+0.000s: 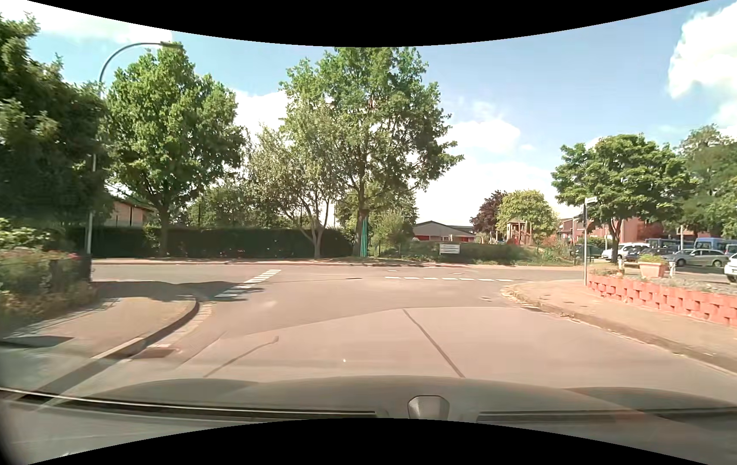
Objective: Follow the waypoints while adhering to traffic rules and regulations
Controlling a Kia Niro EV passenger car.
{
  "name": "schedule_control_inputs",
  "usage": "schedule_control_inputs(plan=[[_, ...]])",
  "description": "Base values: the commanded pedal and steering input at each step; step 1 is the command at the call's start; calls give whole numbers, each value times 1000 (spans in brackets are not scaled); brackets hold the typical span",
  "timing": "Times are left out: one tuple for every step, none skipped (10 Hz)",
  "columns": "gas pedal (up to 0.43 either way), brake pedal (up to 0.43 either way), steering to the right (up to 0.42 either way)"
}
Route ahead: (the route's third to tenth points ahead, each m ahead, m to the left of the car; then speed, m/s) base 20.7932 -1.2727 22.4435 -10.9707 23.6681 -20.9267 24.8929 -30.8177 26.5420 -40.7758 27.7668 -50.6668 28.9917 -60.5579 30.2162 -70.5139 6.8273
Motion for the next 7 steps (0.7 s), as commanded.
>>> schedule_control_inputs(plan=[[0, 146, 40], [0, 128, 40], [0, 79, 40], [0, 73, 40], [0, 79, 40], [0, 110, 41], [0, 128, 43]])
